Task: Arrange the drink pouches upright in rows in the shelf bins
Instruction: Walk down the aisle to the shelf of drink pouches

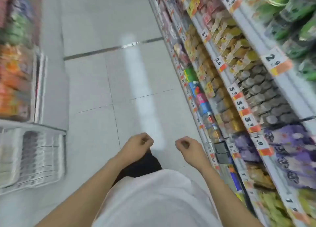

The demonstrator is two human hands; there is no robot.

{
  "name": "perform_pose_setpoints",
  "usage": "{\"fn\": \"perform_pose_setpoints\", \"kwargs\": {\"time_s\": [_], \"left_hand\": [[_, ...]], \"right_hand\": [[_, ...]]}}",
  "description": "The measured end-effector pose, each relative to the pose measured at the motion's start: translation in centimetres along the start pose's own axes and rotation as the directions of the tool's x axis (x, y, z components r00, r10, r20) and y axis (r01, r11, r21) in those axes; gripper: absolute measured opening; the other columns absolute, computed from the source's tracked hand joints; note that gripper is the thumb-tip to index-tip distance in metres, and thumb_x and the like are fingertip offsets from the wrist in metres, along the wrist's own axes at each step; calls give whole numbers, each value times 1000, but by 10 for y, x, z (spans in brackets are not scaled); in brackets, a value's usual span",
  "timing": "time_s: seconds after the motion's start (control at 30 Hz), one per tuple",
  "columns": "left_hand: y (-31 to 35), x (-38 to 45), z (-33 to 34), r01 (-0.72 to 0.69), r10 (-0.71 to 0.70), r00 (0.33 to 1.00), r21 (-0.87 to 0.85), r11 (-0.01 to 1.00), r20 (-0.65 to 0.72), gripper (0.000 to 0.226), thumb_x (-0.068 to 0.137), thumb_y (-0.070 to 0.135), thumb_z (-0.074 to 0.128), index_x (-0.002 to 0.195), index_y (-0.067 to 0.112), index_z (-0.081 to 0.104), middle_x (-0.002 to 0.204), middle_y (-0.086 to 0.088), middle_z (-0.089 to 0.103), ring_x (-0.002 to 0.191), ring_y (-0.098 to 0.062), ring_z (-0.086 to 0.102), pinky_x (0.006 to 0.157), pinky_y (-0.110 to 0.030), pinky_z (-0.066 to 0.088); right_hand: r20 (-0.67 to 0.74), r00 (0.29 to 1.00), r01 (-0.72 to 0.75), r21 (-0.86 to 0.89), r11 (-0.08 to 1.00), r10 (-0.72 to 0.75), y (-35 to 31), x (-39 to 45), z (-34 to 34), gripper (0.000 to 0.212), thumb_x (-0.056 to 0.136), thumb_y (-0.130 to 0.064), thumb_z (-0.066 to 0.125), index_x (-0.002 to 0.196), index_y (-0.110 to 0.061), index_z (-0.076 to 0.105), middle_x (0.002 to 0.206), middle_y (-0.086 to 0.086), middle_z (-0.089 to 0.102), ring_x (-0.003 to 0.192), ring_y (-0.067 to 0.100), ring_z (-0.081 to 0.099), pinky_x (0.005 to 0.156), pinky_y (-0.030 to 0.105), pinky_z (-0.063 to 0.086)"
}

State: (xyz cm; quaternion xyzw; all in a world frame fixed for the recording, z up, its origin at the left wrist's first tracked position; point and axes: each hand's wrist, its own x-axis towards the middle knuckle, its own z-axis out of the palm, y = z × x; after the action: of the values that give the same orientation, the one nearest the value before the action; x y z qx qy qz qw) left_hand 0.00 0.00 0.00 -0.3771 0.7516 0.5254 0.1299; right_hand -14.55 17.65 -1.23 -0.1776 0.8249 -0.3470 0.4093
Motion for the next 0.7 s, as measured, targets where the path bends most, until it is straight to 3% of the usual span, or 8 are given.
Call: {"fn": "perform_pose_setpoints", "kwargs": {"time_s": [0.1,0.2,0.33,0.47,0.7], "left_hand": [[6,28,-36,38,-38,999,66,997,-14,26,91,49,50,88,28,65,82,14,68,76,-5,63,64,-14,43],[8,65,-77,69,-69,998,113,991,-2,47,79,70,39,87,31,63,84,17,68,77,-2,62,69,-21,49],[23,151,-150,75,-73,997,144,987,-17,19,93,45,48,90,32,62,88,20,67,80,0,62,77,-29,53],[71,244,-237,-12,13,1000,147,989,-8,17,94,39,47,88,32,61,85,18,67,78,0,61,74,-25,52],[158,398,-380,-106,107,994,166,981,0,17,95,36,46,90,30,61,89,19,65,84,-2,60,68,-19,48]], "right_hand": [[73,991,116,-61,991,-111,-50,62,-2,8,92,-25,65,96,-21,70,92,-12,71,87,-3,63,75,10,46],[186,961,234,-151,960,-205,-114,120,-5,12,93,-28,64,103,-22,69,97,-13,69,90,-1,63,80,13,47],[258,934,313,-262,913,-246,-204,213,-15,15,94,-34,59,106,-27,66,98,-17,65,92,-2,61,80,11,44],[262,926,350,-318,881,-273,-283,295,-35,20,95,-41,56,109,-31,65,102,-15,64,98,0,59,86,19,47],[228,951,277,-318,907,-210,-387,425,-87,12,95,-37,58,104,-35,65,99,-21,64,99,-4,58,82,10,45]]}}
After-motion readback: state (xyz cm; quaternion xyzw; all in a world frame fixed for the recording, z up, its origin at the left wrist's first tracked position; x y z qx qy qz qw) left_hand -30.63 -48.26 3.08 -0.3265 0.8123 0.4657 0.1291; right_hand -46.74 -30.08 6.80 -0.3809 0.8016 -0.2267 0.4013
